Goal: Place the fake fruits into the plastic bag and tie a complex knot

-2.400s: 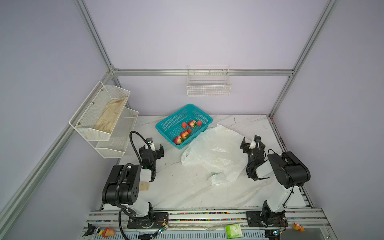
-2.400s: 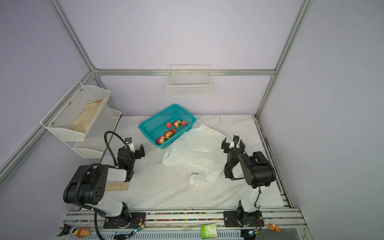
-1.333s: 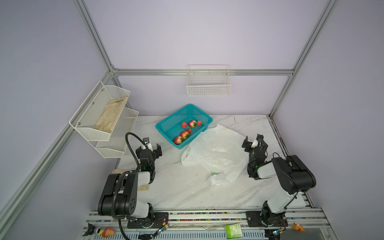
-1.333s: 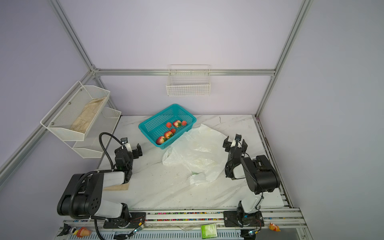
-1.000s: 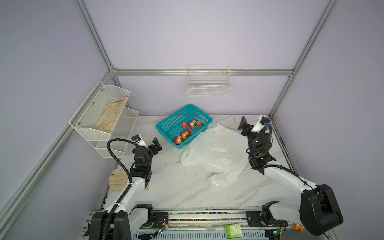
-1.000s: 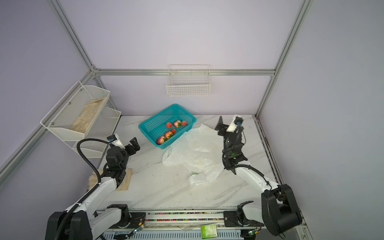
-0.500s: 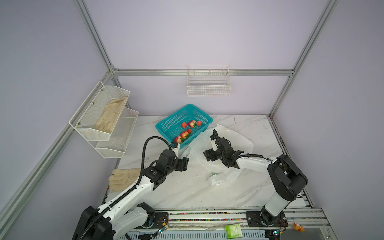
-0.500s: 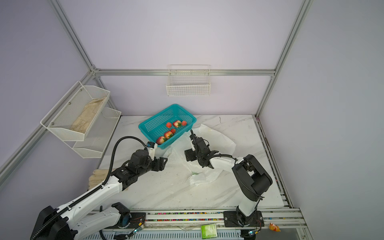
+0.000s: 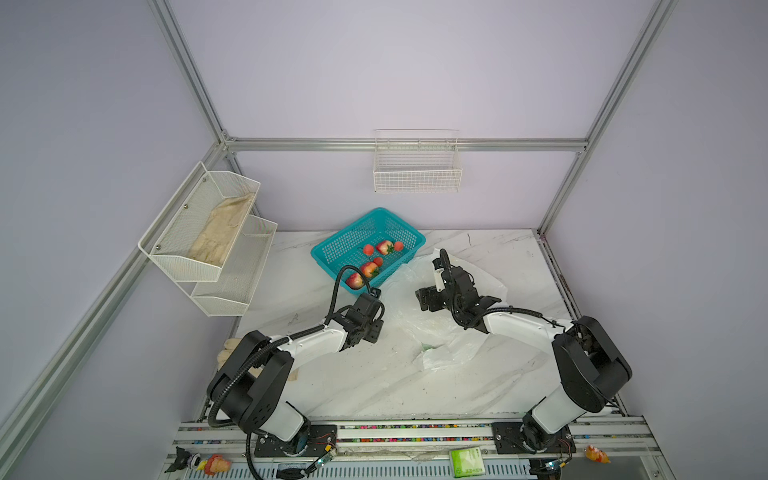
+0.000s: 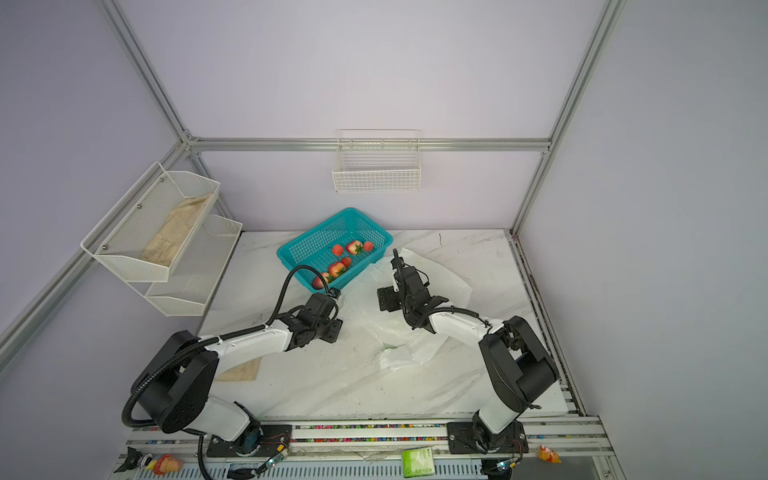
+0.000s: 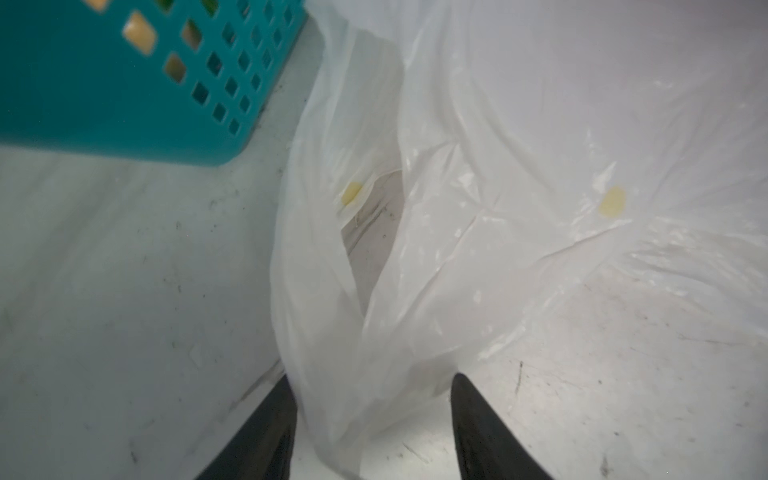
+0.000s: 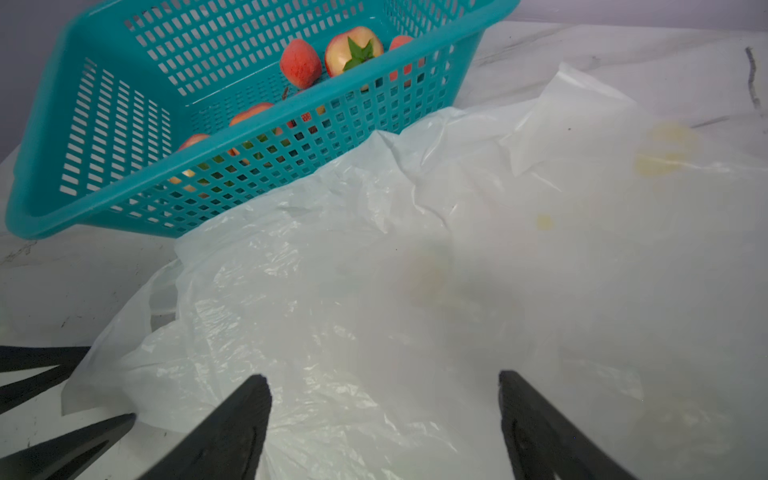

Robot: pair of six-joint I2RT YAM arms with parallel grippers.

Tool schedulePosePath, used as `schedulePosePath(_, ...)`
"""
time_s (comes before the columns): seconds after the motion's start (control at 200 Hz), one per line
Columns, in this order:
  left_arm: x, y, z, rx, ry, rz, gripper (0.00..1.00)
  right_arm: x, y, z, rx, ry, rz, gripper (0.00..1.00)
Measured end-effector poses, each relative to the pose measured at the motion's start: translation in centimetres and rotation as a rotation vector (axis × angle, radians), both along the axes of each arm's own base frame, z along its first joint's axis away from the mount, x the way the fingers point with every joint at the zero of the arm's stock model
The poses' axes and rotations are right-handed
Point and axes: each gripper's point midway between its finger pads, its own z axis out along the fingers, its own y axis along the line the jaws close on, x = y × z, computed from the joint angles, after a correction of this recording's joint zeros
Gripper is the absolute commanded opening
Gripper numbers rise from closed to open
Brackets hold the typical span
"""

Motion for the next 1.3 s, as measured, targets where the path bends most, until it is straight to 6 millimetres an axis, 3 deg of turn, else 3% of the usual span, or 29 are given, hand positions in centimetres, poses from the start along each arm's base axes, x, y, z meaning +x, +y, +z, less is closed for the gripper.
schedulePosePath(0.145, 1.1, -1.0, -0.3, 0.002, 0.017, -0.007, 0.14, -0.5, -0.7, 1.1, -0.005, -0.015, -0.013, 0.88)
schedulePosePath(0.24, 1.4, -2.3, 1.3, -0.062, 0.025, -0.025, 0.0, -1.1, -1.3, 2.3, -0.039, -0.042, 0.009, 0.88)
schedulePosePath(0.32, 1.0, -3.5, 4.0, -0.164, 0.013, -0.037, 0.0, -1.8, -1.4, 3.9, -0.06, -0.083, 0.056, 0.88)
schedulePosePath(0.45, 0.2, -4.3, 10.9, -0.363, -0.059, -0.022, 0.0, -3.5, -0.1, 6.9, -0.088, -0.187, 0.171, 0.88)
schedulePosePath(0.6, 1.1, -5.0, 17.1, -0.552, -0.072, -0.012, 0.0, -6.5, 1.1, 8.8, -0.112, -0.31, 0.293, 0.89)
schedulePosePath(0.735, 1.1, -5.8, 18.4, -0.654, -0.003, -0.041, 0.0, -7.8, 0.7, 8.8, -0.128, -0.373, 0.333, 0.92)
schedulePosePath(0.9, 0.1, -6.6, 17.4, -0.72, 0.123, -0.052, 0.0, -8.0, 1.0, 5.5, -0.194, -0.378, 0.317, 0.93)
schedulePosePath(0.95, -0.2, -6.8, 17.4, -0.734, 0.145, -0.062, 0.0, -7.9, 1.3, 4.1, -0.228, -0.373, 0.307, 0.84)
schedulePosePath(1.12, -0.6, -7.1, 17.6, -0.769, 0.177, -0.069, 0.0, -6.1, -0.1, 0.4, -0.379, -0.341, 0.171, 0.21)
schedulePosePath(1.145, -0.4, -6.9, 17.6, -0.77, 0.174, -0.061, 0.07, -6.0, -0.5, 0.3, -0.393, -0.335, 0.151, 0.13)
schedulePosePath(1.2, 0.2, -6.1, 17.5, -0.76, 0.156, -0.031, 0.39, -6.0, -1.1, 0.7, -0.389, -0.322, 0.122, 0.0)
schedulePosePath(1.245, 1.0, -5.2, 17.4, -0.739, 0.122, 0.009, 0.59, -6.1, -1.3, 1.8, -0.363, -0.321, 0.113, 0.0)
schedulePosePath(1.3, 2.0, -4.0, 17.6, -0.714, 0.062, 0.054, 0.74, -6.0, -1.3, 3.9, -0.292, -0.312, 0.094, 0.0)
